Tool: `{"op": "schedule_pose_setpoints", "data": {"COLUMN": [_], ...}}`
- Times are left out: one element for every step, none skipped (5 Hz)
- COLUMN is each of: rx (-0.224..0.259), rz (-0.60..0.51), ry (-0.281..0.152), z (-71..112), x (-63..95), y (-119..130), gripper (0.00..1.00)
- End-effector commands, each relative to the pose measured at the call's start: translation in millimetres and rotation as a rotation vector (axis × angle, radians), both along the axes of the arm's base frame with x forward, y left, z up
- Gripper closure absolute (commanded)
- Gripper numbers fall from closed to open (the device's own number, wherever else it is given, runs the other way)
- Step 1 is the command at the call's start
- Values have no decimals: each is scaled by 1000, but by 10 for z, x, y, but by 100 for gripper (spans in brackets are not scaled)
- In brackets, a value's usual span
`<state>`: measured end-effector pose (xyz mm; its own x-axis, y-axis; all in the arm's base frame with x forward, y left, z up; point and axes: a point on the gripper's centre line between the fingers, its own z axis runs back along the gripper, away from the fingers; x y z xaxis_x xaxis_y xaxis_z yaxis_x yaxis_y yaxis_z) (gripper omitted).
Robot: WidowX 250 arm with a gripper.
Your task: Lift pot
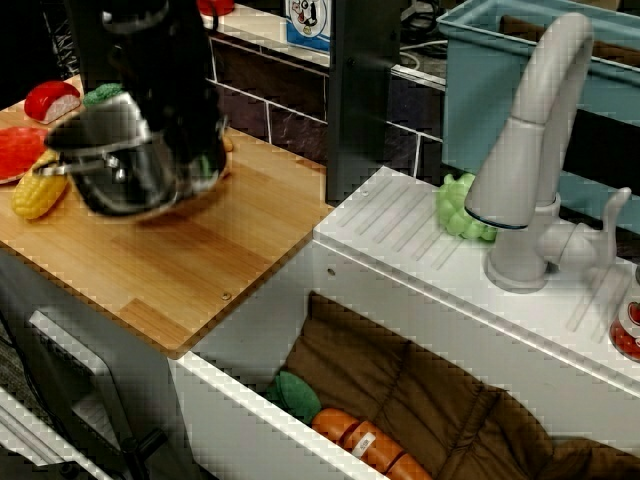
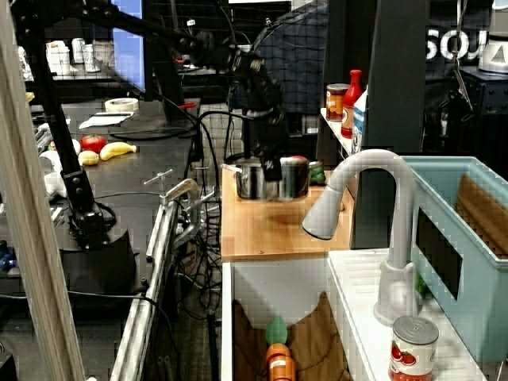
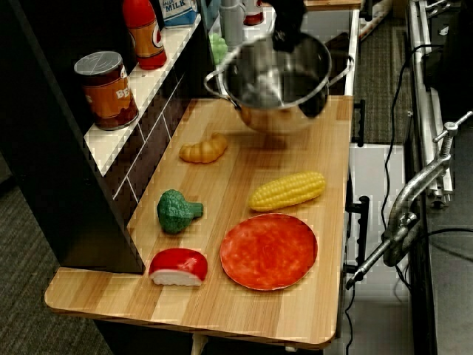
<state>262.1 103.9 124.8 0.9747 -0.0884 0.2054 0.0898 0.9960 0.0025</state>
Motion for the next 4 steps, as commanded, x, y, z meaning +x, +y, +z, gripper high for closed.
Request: {"op": "schedule_pose_setpoints", "data": {"rx": [-74,-149,-181,-181], "rz": [-57,-71,-106,-123], "ry": [-60,-58,-78,-89], "z": [949,1305,1506,1563], "x": [208,171,31,-67], "y": [28,66,70,21], "gripper": [100,100,100,100]}}
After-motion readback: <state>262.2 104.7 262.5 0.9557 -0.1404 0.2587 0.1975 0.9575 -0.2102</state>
